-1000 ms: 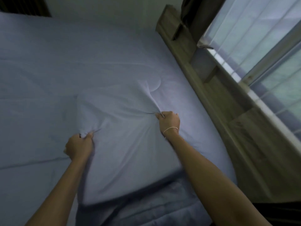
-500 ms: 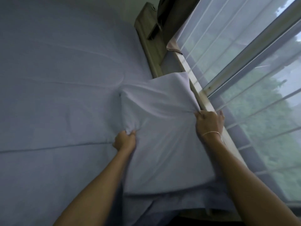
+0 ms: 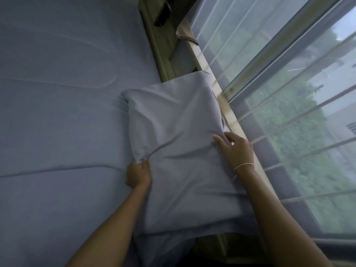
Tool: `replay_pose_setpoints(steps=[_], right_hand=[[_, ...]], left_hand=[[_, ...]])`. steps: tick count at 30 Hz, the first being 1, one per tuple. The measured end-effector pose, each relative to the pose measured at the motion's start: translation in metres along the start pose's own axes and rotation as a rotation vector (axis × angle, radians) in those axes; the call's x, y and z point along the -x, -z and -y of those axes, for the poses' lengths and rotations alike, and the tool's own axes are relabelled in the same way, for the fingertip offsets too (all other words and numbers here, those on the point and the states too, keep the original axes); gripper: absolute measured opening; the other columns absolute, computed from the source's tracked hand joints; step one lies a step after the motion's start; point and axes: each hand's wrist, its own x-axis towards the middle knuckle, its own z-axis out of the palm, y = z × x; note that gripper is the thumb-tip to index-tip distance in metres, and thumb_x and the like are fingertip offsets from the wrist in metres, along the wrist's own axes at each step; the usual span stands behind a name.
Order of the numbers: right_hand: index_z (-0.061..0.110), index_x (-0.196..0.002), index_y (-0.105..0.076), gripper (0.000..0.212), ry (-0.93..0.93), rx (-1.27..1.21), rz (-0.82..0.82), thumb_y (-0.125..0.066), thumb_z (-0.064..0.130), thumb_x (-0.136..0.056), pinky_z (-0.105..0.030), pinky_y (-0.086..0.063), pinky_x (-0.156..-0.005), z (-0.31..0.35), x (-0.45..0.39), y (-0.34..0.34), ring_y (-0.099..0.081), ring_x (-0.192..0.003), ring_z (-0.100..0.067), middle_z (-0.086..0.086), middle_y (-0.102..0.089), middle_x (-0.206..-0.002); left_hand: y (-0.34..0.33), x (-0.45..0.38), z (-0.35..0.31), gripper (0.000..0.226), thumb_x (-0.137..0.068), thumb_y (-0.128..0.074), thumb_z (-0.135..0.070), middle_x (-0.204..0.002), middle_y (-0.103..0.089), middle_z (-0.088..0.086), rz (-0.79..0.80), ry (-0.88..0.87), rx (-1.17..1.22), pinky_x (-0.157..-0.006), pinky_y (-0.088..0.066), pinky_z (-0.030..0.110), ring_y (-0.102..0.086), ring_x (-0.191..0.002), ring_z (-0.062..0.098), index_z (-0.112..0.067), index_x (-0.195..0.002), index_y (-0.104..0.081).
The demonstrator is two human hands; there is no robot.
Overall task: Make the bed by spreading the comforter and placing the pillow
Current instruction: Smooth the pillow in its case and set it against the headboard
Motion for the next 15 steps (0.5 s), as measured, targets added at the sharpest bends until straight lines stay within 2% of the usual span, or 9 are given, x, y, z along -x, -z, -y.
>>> replay_pose_setpoints(steps=[1, 3, 6, 7, 9, 12, 15], right_hand=[[0.024, -0.108, -0.067, 0.050, -0.026, -0.058, 0.002, -0.047, 0.062, -0.082, -0.042, -0.049, -0.089, -0.004, 0.007, 0.002, -0.062, -0.099, -0.032, -0.009, -0.071, -0.105], [0.025, -0.126, -0.057, 0.052, -0.067, -0.128, 0.019, -0.038, 0.056, -0.089, -0.039, -0.044, -0.097, -0.013, 0.022, 0.003, -0.056, -0.115, -0.029, -0.008, -0.063, -0.125], [0.018, -0.137, -0.045, 0.044, -0.120, -0.060, 0.056, -0.041, 0.033, -0.096, -0.039, -0.039, -0.102, -0.027, 0.040, 0.006, -0.050, -0.124, -0.033, -0.013, -0.054, -0.136], [0.018, -0.139, -0.042, 0.046, -0.158, -0.054, 0.079, -0.045, 0.031, -0.095, -0.039, -0.038, -0.102, -0.032, 0.046, 0.008, -0.049, -0.124, -0.034, -0.014, -0.052, -0.138], [0.020, -0.143, -0.035, 0.060, -0.232, -0.059, 0.154, -0.054, 0.041, -0.090, -0.040, -0.039, -0.102, -0.039, 0.060, 0.017, -0.049, -0.124, -0.035, -0.013, -0.051, -0.139], [0.024, -0.147, -0.024, 0.083, -0.278, 0.056, 0.375, -0.062, 0.054, -0.080, -0.042, -0.041, -0.100, -0.049, 0.084, 0.033, -0.049, -0.122, -0.035, -0.010, -0.048, -0.141], [0.026, -0.149, -0.016, 0.086, -0.326, 0.129, 0.539, -0.062, 0.051, -0.081, -0.039, -0.040, -0.102, -0.057, 0.111, 0.038, -0.049, -0.123, -0.031, -0.010, -0.046, -0.141]], left_hand=[[0.003, 0.002, 0.008, 0.056, -0.088, -0.045, -0.055, -0.105, -0.065, 0.022, -0.008, -0.030, 0.019, -0.084, -0.052, 0.046, -0.063, -0.096, 0.038, -0.003, -0.097, -0.063], [0.012, 0.010, 0.025, 0.063, -0.088, -0.038, -0.063, -0.103, -0.065, 0.021, 0.011, -0.114, 0.056, -0.084, -0.051, 0.046, -0.062, -0.094, 0.036, -0.005, -0.096, -0.060], [0.030, 0.032, 0.053, 0.080, -0.080, -0.023, -0.079, -0.095, -0.067, 0.015, 0.050, -0.241, 0.036, -0.080, -0.052, 0.045, -0.062, -0.088, 0.033, -0.011, -0.095, -0.061], [0.037, 0.043, 0.060, 0.082, -0.079, -0.020, -0.081, -0.095, -0.067, 0.014, 0.069, -0.259, 0.011, -0.080, -0.052, 0.044, -0.062, -0.088, 0.032, -0.012, -0.097, -0.061], [0.048, 0.068, 0.075, 0.077, -0.081, -0.026, -0.076, -0.105, -0.067, 0.013, 0.134, -0.269, -0.062, -0.082, -0.051, 0.040, -0.062, -0.096, 0.033, -0.013, -0.108, -0.061], [0.056, 0.102, 0.097, 0.056, -0.090, -0.042, -0.057, -0.118, -0.064, 0.017, 0.350, -0.255, -0.186, -0.081, -0.044, 0.034, -0.060, -0.109, 0.034, -0.009, -0.115, -0.057], [0.062, 0.103, 0.106, 0.047, -0.093, -0.046, -0.046, -0.127, -0.061, 0.015, 0.480, -0.286, -0.278, -0.089, -0.044, 0.032, -0.057, -0.118, 0.031, -0.009, -0.121, -0.056]])
